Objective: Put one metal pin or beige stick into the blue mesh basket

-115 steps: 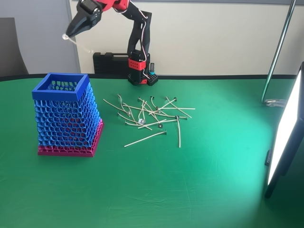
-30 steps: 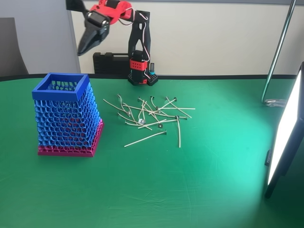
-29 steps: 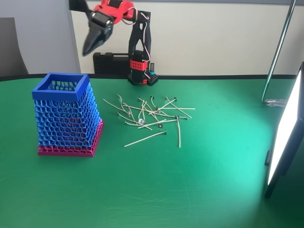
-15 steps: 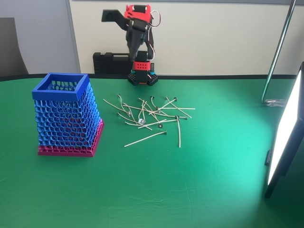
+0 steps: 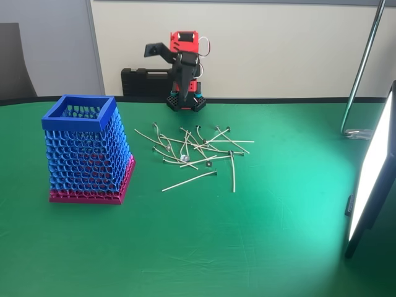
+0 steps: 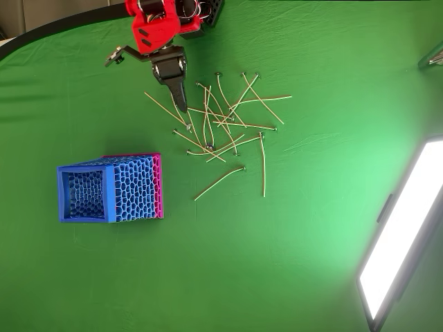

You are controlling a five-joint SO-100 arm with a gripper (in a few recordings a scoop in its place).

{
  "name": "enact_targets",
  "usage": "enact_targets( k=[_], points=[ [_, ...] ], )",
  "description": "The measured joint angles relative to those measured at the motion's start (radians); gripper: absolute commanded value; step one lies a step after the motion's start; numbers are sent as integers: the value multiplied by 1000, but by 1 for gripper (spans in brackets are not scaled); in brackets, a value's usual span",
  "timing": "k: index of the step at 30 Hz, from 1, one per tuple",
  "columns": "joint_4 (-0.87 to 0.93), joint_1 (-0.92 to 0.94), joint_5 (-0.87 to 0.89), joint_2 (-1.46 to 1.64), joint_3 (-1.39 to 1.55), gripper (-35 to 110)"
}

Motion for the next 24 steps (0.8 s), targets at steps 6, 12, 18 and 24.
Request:
enact_targets(
  k=[6, 12, 18, 24],
  points=[
    [26, 2, 34, 101, 169, 1],
    [46, -15, 63, 164, 259, 1],
    [17, -3, 72, 167, 321, 1],
    [17, -5, 72, 167, 321, 1]
  ],
)
